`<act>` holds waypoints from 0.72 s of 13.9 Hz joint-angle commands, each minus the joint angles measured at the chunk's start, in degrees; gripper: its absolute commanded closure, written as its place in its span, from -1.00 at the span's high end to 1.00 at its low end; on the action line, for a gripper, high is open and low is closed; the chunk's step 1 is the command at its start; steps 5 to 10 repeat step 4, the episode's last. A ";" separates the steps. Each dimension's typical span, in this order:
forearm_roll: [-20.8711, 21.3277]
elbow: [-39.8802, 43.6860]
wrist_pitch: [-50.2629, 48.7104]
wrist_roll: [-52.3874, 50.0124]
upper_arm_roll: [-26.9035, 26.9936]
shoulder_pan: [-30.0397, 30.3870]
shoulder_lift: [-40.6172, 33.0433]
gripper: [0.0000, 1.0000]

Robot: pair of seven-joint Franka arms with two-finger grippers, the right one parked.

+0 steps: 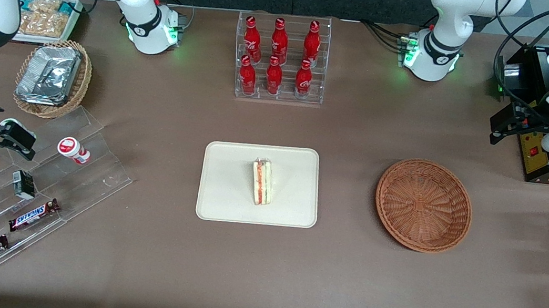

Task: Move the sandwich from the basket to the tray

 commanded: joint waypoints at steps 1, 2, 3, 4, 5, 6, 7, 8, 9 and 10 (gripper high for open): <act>0.76 1.27 -1.59 0.12 0.71 -0.29 -0.16 1.00; 0.76 1.45 -2.12 0.12 0.80 0.15 -0.16 1.00; 0.50 1.45 -2.30 0.12 0.80 0.94 -0.07 1.00; 0.41 1.36 -2.30 0.12 0.80 1.03 -0.07 1.00; 0.41 1.36 -2.30 0.12 0.80 1.03 -0.07 1.00; 0.41 1.36 -2.30 0.12 0.80 1.03 -0.07 1.00; 0.41 1.36 -2.30 0.12 0.80 1.03 -0.07 1.00; 0.41 1.36 -2.30 0.12 0.80 1.03 -0.07 1.00; 0.41 1.36 -2.30 0.12 0.80 1.03 -0.07 1.00; 0.41 1.36 -2.30 0.12 0.80 1.03 -0.07 1.00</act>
